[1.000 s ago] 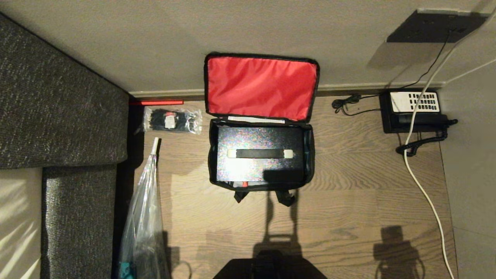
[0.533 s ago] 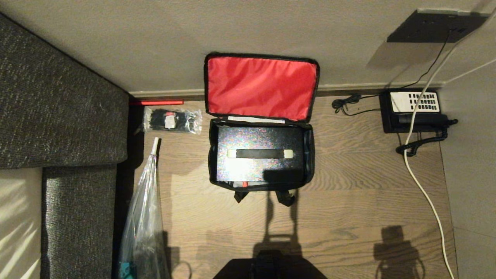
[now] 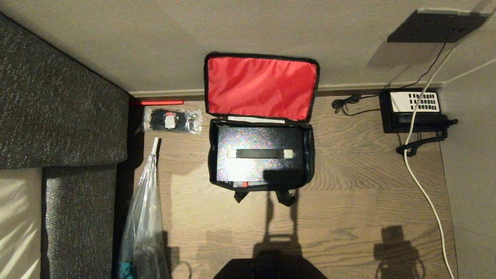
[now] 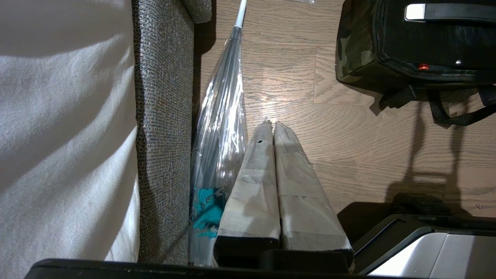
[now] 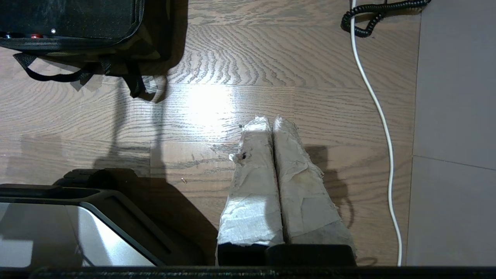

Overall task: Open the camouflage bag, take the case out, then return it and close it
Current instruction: Grip the handle

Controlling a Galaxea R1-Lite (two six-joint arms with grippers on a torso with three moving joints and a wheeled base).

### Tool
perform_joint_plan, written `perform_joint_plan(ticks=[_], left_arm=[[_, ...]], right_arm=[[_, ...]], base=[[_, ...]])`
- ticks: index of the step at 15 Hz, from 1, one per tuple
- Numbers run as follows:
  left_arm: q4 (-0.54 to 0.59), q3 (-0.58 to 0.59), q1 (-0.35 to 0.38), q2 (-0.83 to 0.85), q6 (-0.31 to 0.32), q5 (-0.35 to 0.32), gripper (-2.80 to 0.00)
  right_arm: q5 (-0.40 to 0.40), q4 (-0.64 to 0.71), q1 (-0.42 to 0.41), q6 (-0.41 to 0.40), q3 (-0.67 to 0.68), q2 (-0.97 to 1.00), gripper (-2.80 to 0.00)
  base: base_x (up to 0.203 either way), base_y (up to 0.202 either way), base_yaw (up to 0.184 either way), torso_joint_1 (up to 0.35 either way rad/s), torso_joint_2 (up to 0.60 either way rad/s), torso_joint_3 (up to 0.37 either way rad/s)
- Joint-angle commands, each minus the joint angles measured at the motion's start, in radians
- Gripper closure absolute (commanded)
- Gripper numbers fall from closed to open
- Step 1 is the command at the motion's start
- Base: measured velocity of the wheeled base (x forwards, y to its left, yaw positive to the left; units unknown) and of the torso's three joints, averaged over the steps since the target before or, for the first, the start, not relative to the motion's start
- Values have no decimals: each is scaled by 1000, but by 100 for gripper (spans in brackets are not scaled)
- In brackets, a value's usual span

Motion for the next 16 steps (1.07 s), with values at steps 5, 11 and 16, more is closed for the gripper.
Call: perform_joint_plan(ticks=[5, 11, 16], left_arm=[[5, 3, 0, -2, 47, -1, 0], [2, 3, 0, -2, -11, 2, 0], [2, 3, 0, -2, -11, 2, 0]], right_arm=[[0, -1, 0, -1, 0, -2, 0], [0, 1, 0, -1, 0, -2, 0], [0, 0, 0, -1, 0, -2, 0]], base=[[0, 0, 0, 0, 0, 0], [0, 0, 0, 2, 3, 129], [0, 0, 0, 2, 1, 201]])
